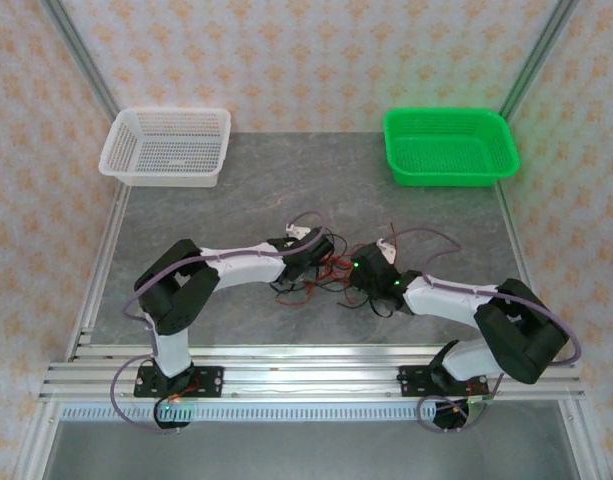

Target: Untangle the cables

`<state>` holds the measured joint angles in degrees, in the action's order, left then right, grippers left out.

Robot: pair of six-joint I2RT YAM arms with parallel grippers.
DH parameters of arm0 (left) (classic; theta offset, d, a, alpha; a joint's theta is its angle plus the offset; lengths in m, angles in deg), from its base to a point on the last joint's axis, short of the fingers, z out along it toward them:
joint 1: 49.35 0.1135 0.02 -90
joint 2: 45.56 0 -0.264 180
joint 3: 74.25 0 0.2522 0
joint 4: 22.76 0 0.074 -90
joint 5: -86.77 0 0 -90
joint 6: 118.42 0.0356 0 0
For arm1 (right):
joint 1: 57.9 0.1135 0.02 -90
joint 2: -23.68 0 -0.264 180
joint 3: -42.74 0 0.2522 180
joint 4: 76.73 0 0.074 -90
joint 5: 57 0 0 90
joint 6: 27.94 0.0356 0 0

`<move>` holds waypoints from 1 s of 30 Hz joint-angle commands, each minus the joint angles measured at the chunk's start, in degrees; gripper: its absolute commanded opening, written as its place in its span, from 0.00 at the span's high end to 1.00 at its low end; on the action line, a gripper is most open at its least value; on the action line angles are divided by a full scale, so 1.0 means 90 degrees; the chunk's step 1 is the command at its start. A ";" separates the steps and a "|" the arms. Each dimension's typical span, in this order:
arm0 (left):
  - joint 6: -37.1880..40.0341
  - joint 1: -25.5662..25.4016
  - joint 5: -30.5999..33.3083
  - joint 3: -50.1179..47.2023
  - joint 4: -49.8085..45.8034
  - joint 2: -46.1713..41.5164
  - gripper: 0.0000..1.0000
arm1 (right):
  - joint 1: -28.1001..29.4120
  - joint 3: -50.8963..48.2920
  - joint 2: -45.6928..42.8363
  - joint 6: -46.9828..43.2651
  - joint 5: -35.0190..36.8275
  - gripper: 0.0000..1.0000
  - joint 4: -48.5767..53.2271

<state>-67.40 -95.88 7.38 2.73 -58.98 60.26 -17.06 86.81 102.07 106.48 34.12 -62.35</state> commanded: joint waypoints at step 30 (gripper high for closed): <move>-0.0316 0.1978 0.0947 -0.2062 -0.0155 -0.1797 0.28 | -0.0528 0.1120 0.1156 -0.0892 0.2269 0.48 0.2635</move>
<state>-71.60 -79.83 12.43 -14.56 -57.04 46.45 -20.51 96.60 111.76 99.73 50.01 -44.25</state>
